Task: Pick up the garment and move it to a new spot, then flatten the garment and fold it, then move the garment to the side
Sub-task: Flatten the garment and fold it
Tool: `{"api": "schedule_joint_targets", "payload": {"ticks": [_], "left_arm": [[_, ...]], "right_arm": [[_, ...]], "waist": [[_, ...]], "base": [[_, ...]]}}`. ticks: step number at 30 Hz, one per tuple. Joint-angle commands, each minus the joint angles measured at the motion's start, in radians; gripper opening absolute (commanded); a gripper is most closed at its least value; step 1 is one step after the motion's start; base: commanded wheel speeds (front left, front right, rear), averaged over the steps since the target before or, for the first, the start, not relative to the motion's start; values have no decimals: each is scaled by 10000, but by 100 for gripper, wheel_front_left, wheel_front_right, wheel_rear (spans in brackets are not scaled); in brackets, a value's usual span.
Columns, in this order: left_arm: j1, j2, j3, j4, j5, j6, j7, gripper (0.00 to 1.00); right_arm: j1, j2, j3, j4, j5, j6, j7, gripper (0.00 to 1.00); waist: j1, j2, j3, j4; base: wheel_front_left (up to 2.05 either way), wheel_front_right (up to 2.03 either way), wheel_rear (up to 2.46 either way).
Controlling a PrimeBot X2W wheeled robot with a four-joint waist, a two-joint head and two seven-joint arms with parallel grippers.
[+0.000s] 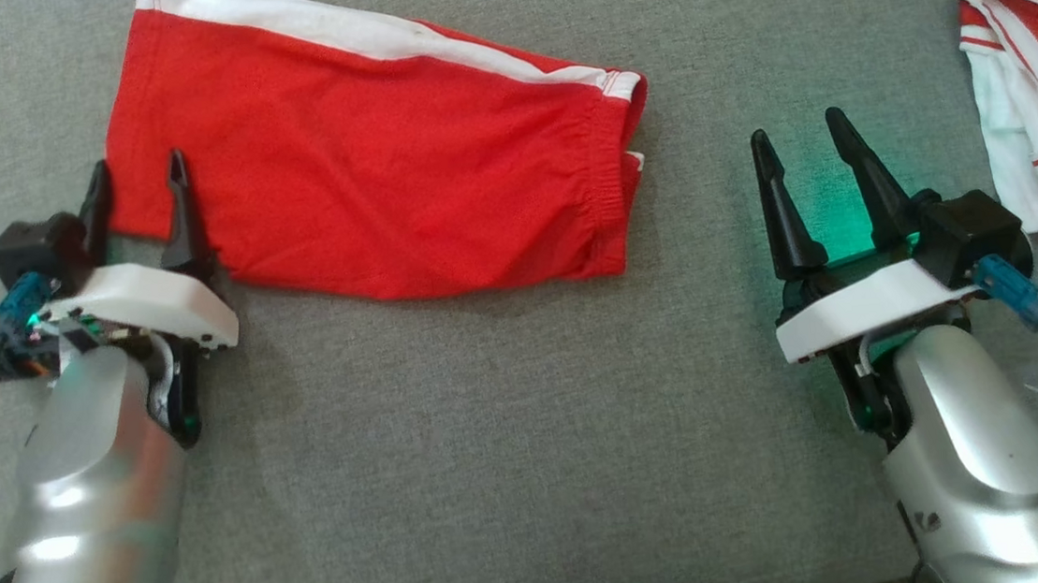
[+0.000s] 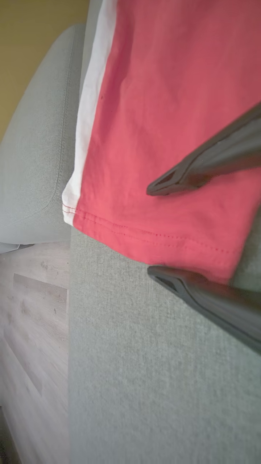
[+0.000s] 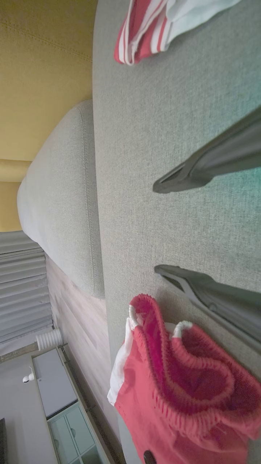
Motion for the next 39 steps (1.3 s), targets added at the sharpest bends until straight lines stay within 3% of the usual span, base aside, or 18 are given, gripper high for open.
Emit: {"api": "schedule_joint_targets", "payload": {"ticks": [1, 3, 11, 12, 13, 14, 20, 30, 33, 35, 36, 37, 38, 39], "left_arm": [[-283, 374, 341, 92, 181, 234, -50, 100], [-406, 374, 267, 476, 271, 258, -50, 100], [-1109, -46, -330, 1701, 202, -309, 941, 100], [-1131, -88, -395, 1825, 167, -348, 1055, 65], [-1131, -88, -395, 1825, 167, -348, 1055, 65], [-1123, -143, -466, 1911, 134, -380, 1105, 0], [-769, -461, -723, 2032, -287, -447, 824, 0], [1071, -408, -634, 1648, -822, -451, -18, 0], [1760, -441, -537, 1146, -758, -363, -43, 0], [2466, -499, -275, 200, -623, -67, -47, 0], [2707, -513, -176, -117, -544, 67, -47, 17], [2923, -525, -82, -492, -419, 192, -48, 73], [3155, -565, 22, -851, -311, 284, -48, 100], [3387, -636, 114, -1163, -212, 356, -48, 100]], "right_arm": [[-82, 152, 154, -339, 97, -7, -64, 100], [-109, 152, 200, -338, 172, -7, -64, 100], [-66, 153, 473, -226, 369, -7, -64, 100], [-54, 153, 494, -200, 395, -7, -64, 100], [-54, 153, 494, -200, 395, -7, -64, 100], [-47, 153, 510, -175, 419, -7, -64, 100], [124, 154, 322, 3, 455, -7, -64, 100], [1207, 154, 263, 487, 784, -7, -64, 100], [1527, 154, 363, 596, 882, -7, -64, 100], [1717, 154, 462, 622, 929, -7, -64, 100], [1742, 154, 533, 639, 963, -7, -64, 100], [1736, 154, 614, 634, 1003, -7, -64, 100], [1697, 154, 712, 615, 1052, -7, -64, 100], [1632, 154, 811, 591, 1121, -7, -64, 100]], "waist": [[1, -1, 15, -13], [1, -1, 18, -45], [1, -1, -5, -46], [1, -1, -45, -38], [1, -1, -45, -38], [1, -1, -105, -24], [1, -1, -707, 280], [1, -1, -2429, 1200], [1, -1, -2770, 1463], [1, -1, -2879, 1719], [1, -1, -2889, 1792], [1, -1, -2876, 1876], [1, -1, -2861, 1934], [1, -1, -2819, 2003]], "base": [[0, 0, 0], [0, 0, 0], [0, 0, 0], [0, 0, 0], [0, 0, 0], [0, 0, 0], [0, 0, 0], [0, 0, 0], [0, 0, 0], [0, 0, 0], [0, 0, 0], [0, 0, 0], [0, 0, 0], [0, 0, 0]]}}
